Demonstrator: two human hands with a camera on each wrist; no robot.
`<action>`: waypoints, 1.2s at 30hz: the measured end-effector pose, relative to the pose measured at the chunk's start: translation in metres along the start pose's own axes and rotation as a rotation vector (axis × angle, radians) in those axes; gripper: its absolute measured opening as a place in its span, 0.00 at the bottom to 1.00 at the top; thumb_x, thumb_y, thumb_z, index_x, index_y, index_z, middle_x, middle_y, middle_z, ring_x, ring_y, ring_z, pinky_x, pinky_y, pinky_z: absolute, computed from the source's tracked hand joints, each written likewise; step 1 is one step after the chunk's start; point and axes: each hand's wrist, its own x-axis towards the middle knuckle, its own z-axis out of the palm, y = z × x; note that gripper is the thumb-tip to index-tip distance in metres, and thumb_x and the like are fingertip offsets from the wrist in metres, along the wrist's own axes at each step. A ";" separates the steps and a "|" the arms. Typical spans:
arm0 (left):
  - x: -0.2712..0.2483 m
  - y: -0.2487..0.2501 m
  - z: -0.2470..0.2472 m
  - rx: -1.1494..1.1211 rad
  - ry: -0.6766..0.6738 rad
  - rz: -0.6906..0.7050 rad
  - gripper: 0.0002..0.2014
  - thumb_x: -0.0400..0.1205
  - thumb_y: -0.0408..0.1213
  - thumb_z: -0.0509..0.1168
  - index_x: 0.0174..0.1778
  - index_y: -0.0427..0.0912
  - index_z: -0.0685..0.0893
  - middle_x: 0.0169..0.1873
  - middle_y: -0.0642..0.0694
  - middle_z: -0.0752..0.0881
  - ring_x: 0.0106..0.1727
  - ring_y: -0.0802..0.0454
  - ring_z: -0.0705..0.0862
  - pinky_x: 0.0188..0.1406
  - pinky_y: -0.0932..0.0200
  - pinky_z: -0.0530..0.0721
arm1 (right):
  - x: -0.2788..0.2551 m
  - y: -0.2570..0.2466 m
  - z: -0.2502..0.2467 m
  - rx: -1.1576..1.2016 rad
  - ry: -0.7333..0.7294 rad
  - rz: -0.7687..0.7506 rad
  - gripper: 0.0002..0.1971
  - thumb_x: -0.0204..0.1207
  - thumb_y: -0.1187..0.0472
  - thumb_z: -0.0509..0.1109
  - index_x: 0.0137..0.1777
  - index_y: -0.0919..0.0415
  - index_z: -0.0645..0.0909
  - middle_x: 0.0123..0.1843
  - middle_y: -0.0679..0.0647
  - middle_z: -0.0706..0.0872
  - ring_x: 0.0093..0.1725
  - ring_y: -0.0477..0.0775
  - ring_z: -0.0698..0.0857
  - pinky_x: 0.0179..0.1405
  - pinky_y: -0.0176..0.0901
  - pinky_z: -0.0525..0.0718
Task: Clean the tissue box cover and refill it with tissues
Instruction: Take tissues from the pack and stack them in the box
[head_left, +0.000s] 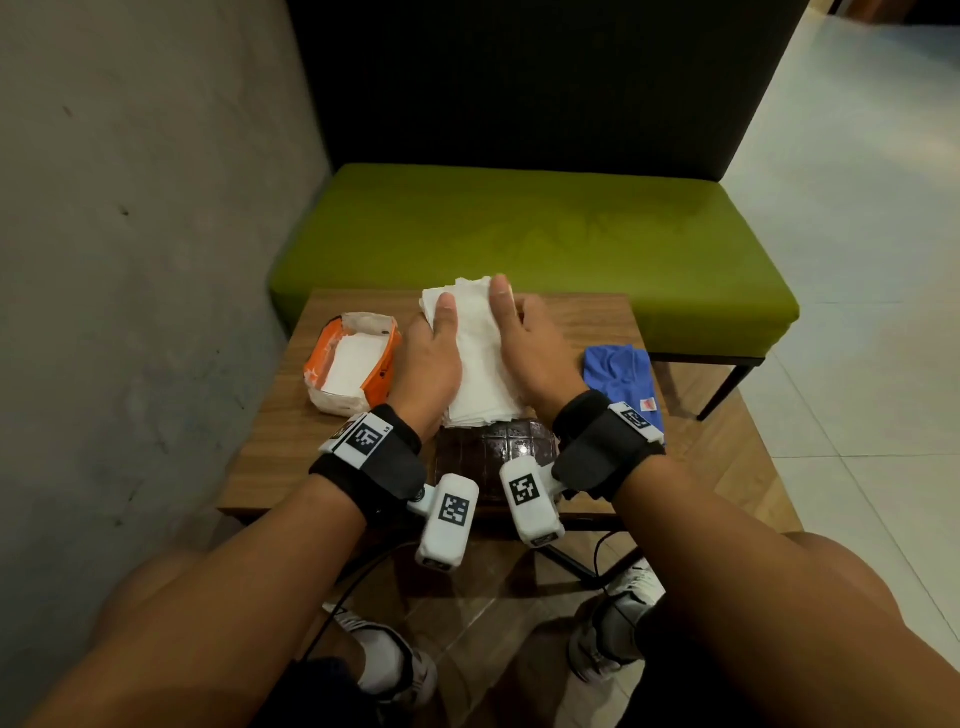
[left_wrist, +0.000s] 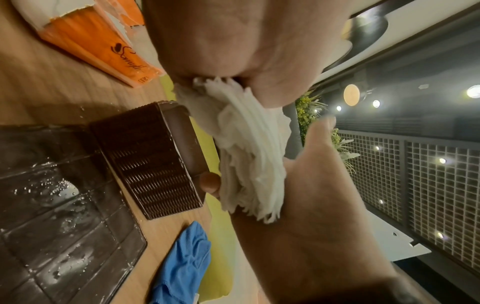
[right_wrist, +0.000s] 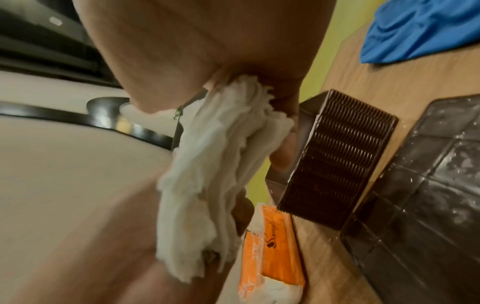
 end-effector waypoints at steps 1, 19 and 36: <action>-0.001 0.002 0.001 0.014 -0.011 0.007 0.21 0.96 0.60 0.53 0.61 0.52 0.86 0.54 0.50 0.93 0.59 0.47 0.92 0.65 0.44 0.90 | -0.001 0.000 0.001 -0.054 -0.014 -0.005 0.36 0.83 0.24 0.59 0.72 0.55 0.78 0.63 0.48 0.87 0.60 0.49 0.86 0.57 0.49 0.83; 0.005 -0.005 -0.004 -0.008 0.095 -0.017 0.26 0.95 0.61 0.53 0.67 0.42 0.85 0.56 0.44 0.92 0.59 0.43 0.92 0.63 0.40 0.91 | -0.030 0.018 0.002 0.194 -0.175 0.109 0.23 0.90 0.42 0.67 0.69 0.63 0.76 0.55 0.62 0.89 0.44 0.62 0.93 0.33 0.62 0.94; -0.002 -0.019 0.000 0.104 -0.018 0.120 0.17 0.92 0.64 0.53 0.50 0.62 0.83 0.53 0.55 0.92 0.59 0.50 0.92 0.67 0.38 0.90 | 0.008 -0.002 -0.019 0.121 -0.134 0.139 0.17 0.93 0.49 0.64 0.48 0.61 0.79 0.35 0.52 0.84 0.24 0.38 0.83 0.21 0.32 0.80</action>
